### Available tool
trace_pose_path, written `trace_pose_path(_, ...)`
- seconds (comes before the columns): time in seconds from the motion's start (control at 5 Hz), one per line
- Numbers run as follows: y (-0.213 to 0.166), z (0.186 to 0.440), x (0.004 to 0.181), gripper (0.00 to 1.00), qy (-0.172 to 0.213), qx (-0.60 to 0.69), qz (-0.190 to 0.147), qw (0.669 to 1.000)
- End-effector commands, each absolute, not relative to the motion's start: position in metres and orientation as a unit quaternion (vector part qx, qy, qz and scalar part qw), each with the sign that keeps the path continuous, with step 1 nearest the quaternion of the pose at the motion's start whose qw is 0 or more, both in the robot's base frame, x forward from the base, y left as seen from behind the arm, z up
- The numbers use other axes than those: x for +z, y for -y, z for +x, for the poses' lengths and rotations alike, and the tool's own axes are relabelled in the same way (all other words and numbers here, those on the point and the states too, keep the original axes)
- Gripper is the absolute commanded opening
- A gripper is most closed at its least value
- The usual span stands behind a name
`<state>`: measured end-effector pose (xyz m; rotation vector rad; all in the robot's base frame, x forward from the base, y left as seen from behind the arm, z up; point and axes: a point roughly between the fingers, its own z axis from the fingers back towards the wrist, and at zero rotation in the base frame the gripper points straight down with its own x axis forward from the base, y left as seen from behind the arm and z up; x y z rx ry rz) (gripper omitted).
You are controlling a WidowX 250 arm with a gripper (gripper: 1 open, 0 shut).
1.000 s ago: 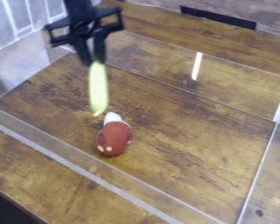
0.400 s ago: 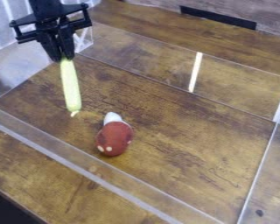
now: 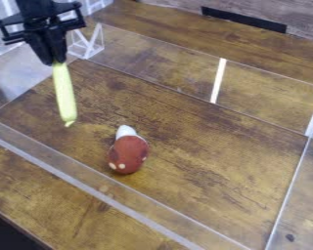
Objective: Move the green spoon to the left
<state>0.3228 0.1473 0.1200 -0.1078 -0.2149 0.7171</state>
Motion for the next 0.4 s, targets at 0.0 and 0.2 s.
trace_pose_path(0.0, -0.157, 0.319, 0.127, 0.0, 0.136, 0.334, -0.04, 0.932)
trace_pose_path(0.2, -0.156, 0.317, 0.11, 0.0, 0.135, 0.327, -0.033, 0.935)
